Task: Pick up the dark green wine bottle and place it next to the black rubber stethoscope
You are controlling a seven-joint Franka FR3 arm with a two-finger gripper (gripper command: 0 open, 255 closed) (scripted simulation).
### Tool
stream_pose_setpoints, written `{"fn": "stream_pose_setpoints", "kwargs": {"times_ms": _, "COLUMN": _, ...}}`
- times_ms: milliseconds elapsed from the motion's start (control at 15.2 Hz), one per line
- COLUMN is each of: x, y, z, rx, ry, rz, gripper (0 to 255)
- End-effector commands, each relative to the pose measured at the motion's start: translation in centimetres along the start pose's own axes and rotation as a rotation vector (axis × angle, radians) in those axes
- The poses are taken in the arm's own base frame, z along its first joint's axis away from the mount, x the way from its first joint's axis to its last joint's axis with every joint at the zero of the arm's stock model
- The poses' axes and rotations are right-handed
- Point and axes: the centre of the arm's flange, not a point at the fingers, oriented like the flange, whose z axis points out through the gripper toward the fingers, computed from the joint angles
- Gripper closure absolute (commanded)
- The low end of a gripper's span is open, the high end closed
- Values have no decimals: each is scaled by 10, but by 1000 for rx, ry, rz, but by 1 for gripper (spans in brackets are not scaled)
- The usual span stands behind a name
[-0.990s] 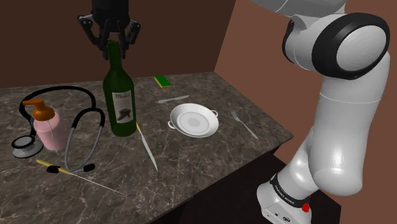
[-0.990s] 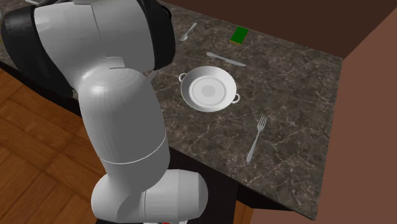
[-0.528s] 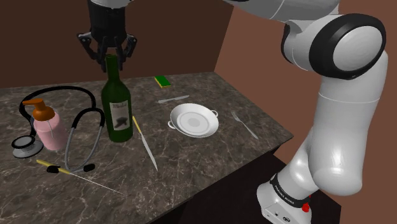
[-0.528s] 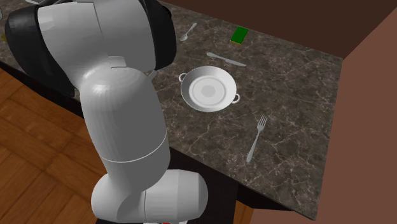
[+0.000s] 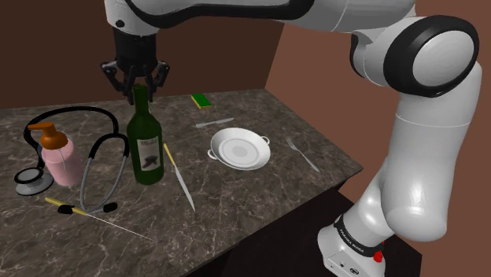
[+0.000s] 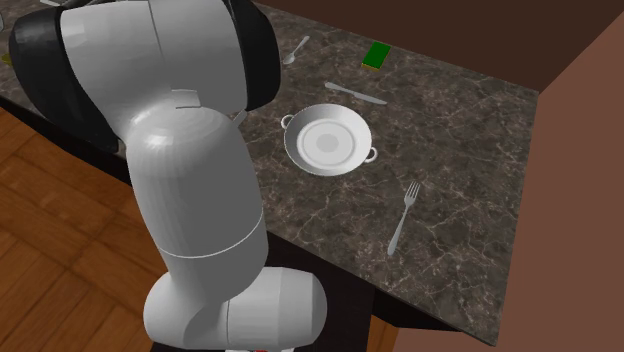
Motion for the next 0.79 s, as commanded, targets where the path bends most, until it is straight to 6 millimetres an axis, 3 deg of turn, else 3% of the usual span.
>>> {"fn": "stream_pose_setpoints", "kwargs": {"times_ms": 0, "x": -2, "y": 0, "z": 10, "rx": 1, "ry": 1, "rz": 0, "gripper": 255}}
{"fn": "stream_pose_setpoints", "kwargs": {"times_ms": 330, "x": -4, "y": 0, "z": 36, "rx": 1, "ry": 1, "rz": 0, "gripper": 255}}
{"fn": "stream_pose_setpoints", "kwargs": {"times_ms": 726, "x": -4, "y": 0, "z": 36, "rx": 1, "ry": 1, "rz": 0, "gripper": 255}}
